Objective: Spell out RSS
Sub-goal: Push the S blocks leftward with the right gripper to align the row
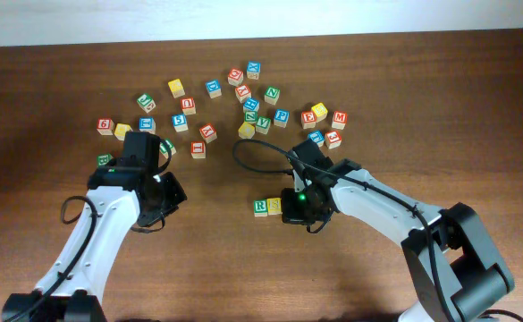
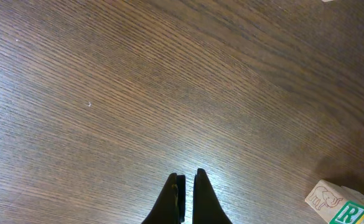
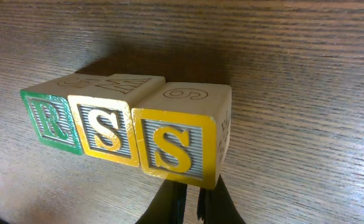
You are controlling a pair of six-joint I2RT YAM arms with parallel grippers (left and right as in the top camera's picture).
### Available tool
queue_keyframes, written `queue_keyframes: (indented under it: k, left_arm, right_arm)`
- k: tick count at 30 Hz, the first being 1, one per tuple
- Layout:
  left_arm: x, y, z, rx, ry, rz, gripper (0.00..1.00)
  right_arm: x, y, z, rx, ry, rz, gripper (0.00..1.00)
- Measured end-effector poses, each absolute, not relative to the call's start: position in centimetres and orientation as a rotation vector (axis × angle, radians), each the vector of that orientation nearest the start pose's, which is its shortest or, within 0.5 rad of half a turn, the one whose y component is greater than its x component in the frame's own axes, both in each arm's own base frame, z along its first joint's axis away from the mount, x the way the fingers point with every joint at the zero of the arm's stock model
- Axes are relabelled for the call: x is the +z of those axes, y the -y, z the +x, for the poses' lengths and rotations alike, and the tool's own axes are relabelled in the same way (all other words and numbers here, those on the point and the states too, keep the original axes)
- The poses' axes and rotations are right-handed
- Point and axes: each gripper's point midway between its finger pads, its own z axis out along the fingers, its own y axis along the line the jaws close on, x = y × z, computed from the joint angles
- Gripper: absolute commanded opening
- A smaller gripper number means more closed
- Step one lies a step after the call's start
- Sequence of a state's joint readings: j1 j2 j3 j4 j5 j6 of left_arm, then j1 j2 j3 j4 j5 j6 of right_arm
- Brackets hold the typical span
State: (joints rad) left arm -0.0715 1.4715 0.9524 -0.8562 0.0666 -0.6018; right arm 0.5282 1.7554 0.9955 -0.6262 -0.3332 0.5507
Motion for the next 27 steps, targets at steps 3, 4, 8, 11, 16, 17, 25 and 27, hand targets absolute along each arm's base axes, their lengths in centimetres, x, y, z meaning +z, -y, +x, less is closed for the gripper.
queue_keyframes:
  k: [3,4,8,11,16,17,25,27]
  left_arm:
    - [6.6,3.2,28.2,-0.189,-2.873,-0.765,0.0]
    - [6.6,3.4,28.2,-0.19,-2.875,-0.76,0.0]
    - [6.6,3.6,28.2,-0.192,-2.879,-0.746,0.0]
    - [6.6,3.6,28.2,-0.192,-2.879,-0.746,0.0]
    - [6.6,3.6,28.2,-0.192,-2.879,-0.746,0.0]
    - [6.6,3.6,28.2,-0.192,-2.879,-0.746,0.0]
    - [4.3,6.8,26.4,-0.186,-3.02,-0.512,0.0]
    - [3.0,9.7,27.3,-0.26,-3.028,-0.402,0.0]
  right_arm:
    - [1.5,-21.5,25.7,0.595,-3.099,-0.009,0.04]
    - [1.5,-21.5,25.7,0.594,-3.1,-0.003,0.04]
    - [1.6,-21.6,25.9,0.597,-3.097,0.025,0.04]
    - [1.6,-21.6,26.0,0.598,-3.094,0.047,0.04]
    - [1.6,-21.6,25.9,0.598,-3.097,0.058,0.04]
    - [1.5,-21.5,25.8,0.596,-3.103,0.061,0.04]
    - [3.5,-17.2,24.3,0.588,-3.198,0.167,0.04]
    - [3.5,-14.9,26.2,0.564,-3.144,0.232,0.04]
